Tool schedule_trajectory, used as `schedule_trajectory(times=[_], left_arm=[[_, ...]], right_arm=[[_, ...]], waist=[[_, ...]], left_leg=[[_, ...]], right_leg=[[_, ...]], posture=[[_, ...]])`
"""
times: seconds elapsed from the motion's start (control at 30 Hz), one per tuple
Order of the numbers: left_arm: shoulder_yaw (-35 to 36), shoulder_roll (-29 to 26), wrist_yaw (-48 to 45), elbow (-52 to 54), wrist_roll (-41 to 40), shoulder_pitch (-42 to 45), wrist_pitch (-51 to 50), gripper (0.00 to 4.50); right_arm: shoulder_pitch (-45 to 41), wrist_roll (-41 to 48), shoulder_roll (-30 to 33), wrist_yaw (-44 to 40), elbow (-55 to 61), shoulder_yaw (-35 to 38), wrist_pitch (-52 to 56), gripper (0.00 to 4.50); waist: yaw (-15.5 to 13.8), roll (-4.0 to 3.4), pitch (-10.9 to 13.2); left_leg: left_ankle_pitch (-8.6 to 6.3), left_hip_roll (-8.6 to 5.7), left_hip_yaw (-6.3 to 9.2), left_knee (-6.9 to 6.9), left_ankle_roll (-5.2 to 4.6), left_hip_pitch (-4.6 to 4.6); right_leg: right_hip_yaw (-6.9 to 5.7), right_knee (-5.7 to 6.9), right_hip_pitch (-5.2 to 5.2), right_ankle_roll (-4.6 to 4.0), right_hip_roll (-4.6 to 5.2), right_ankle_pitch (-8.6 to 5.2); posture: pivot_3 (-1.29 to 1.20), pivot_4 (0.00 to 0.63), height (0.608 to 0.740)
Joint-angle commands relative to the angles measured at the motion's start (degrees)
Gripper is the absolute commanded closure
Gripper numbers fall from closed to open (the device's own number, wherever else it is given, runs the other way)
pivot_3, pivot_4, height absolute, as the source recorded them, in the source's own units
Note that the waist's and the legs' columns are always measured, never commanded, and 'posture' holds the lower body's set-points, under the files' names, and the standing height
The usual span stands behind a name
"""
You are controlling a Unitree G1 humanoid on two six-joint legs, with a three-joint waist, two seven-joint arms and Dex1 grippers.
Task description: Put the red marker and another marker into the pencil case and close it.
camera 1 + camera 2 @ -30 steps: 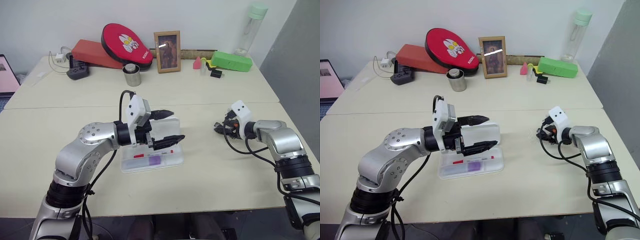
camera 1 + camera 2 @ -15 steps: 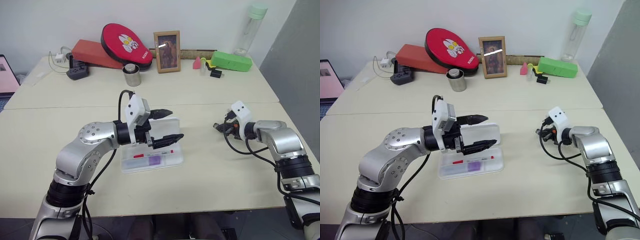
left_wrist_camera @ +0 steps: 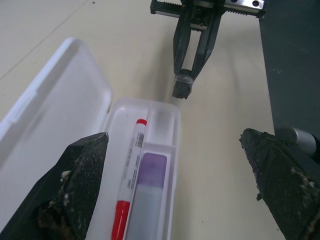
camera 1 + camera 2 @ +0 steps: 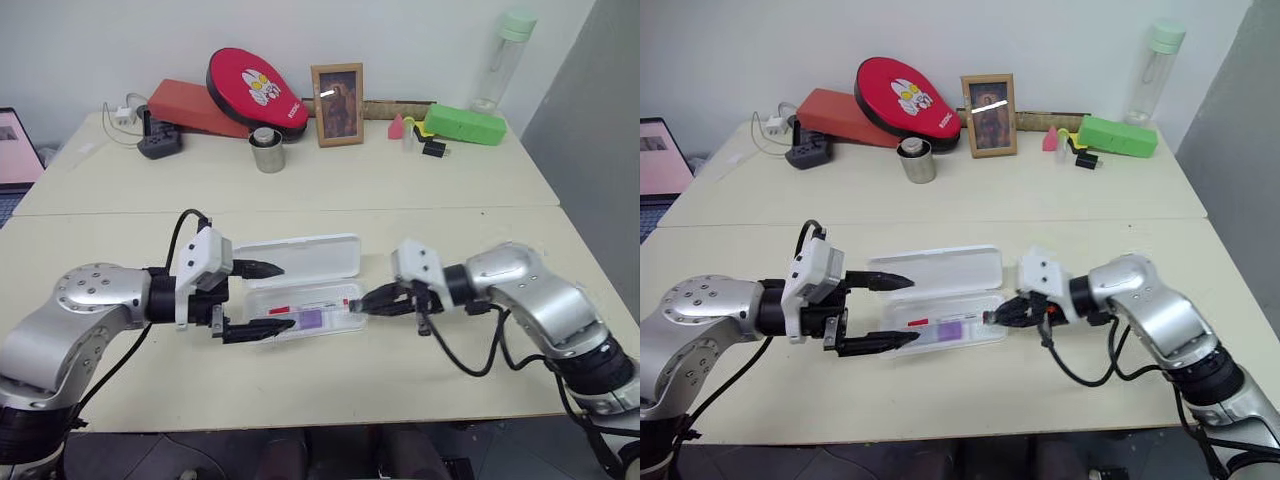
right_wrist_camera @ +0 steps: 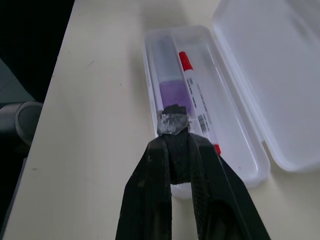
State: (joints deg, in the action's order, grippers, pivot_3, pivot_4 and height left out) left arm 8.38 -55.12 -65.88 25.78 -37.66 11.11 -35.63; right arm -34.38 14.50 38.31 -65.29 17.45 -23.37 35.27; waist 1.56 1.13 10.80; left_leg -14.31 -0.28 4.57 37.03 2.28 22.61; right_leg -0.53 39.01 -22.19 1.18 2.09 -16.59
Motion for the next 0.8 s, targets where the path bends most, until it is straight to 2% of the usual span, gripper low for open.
schedule_trajectory(times=[0.03,0.13,0.4,0.47,0.67,0.8], left_arm=[[2.8,-1.5,-0.3,2.6,-1.2,-0.7,0.3,0.00],[3.1,-1.2,0.9,3.6,-1.5,-1.1,-0.2,0.00],[3.8,-1.0,2.9,5.6,-2.3,-2.5,-1.3,0.00],[4.0,-1.1,3.3,5.7,-2.7,-2.6,-1.4,0.00],[3.6,-1.1,3.8,5.8,-2.7,-2.4,-1.4,0.00],[3.5,-1.1,4.1,5.7,-2.6,-2.5,-1.2,0.00]], right_arm=[[-2.9,-4.1,-2.1,0.0,-4.8,-3.4,-4.1,4.32],[-4.5,-6.3,-4.3,0.3,-8.7,-4.8,-5.9,4.32],[-4.4,-8.1,-5.1,-2.3,-11.1,-5.8,-7.5,4.32],[-4.5,-8.2,-5.5,-2.4,-11.0,-5.6,-7.2,3.61],[-4.9,-8.7,-6.3,-2.7,-11.6,-5.0,-7.1,2.31],[-5.0,-8.2,-6.5,-2.7,-11.3,-4.4,-6.8,1.25]], waist=[[0.1,0.00,0.0],[0.1,0.00,0.0],[0.1,0.00,0.0],[0.1,0.00,0.0],[0.1,0.00,0.0],[0.1,0.00,0.0]], left_leg=[[0.00,0.01,-0.01,0.00,0.00,-0.01],[0.00,0.03,-0.01,-0.03,0.00,-0.02],[0.00,0.04,0.01,-0.03,0.00,0.00],[0.00,0.05,0.01,-0.03,0.00,-0.01],[0.00,0.05,0.02,-0.03,0.00,-0.01],[0.00,0.04,0.01,-0.03,0.00,-0.01]], right_leg=[[0.01,0.00,0.00,0.00,0.00,0.00],[0.02,0.03,-0.05,0.00,-0.01,0.00],[0.02,0.03,-0.05,-0.01,-0.02,0.00],[0.01,0.05,-0.05,-0.01,-0.02,0.00],[0.01,0.05,-0.05,-0.01,-0.02,0.00],[0.02,0.05,-0.05,-0.01,-0.02,0.00]], posture=[[0.00,0.150,0.740],[0.00,0.150,0.740],[0.00,0.150,0.740],[0.00,0.150,0.740],[0.00,0.150,0.740],[0.00,0.150,0.740]])
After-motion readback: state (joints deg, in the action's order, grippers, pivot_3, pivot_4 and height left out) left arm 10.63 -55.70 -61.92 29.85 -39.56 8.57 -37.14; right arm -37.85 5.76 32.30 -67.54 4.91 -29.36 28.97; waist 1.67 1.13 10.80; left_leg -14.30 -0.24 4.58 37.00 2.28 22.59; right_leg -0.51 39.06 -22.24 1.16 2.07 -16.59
